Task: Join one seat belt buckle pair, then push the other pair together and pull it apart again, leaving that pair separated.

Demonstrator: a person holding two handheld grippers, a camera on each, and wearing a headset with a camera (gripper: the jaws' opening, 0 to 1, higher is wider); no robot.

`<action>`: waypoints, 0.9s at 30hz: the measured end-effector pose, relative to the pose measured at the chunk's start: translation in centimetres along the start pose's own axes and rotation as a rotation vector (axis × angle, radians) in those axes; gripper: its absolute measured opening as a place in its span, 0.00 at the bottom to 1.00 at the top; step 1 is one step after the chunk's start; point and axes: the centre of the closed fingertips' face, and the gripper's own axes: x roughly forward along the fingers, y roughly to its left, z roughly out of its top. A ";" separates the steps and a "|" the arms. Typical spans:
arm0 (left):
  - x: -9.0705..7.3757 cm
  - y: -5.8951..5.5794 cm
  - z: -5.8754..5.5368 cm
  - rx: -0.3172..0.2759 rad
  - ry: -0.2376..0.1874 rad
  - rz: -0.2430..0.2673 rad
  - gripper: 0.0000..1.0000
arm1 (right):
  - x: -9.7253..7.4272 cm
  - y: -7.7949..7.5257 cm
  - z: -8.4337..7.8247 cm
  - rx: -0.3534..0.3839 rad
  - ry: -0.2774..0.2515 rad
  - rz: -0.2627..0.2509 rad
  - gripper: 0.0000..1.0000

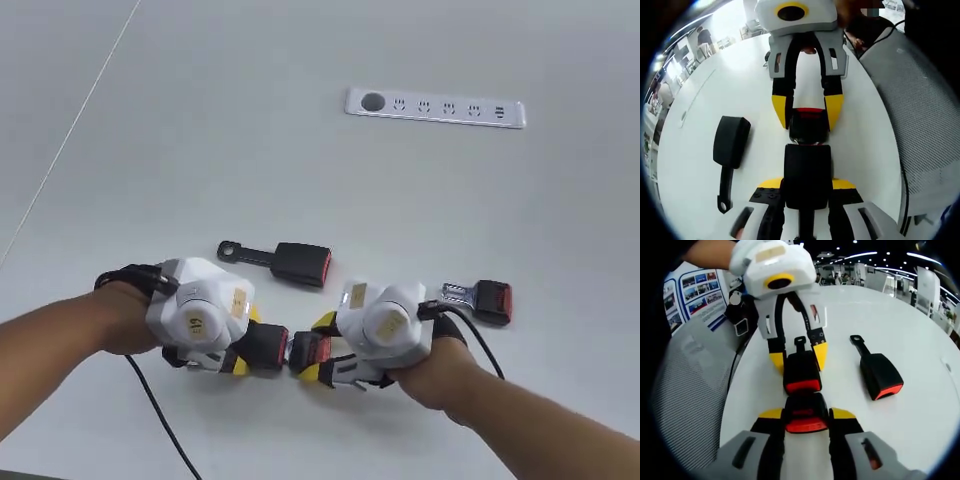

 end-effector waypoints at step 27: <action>0.0 0.3 0.1 -0.001 -0.122 -0.009 0.33 | -0.4 0.1 0.0 -0.021 -0.072 -0.067 0.32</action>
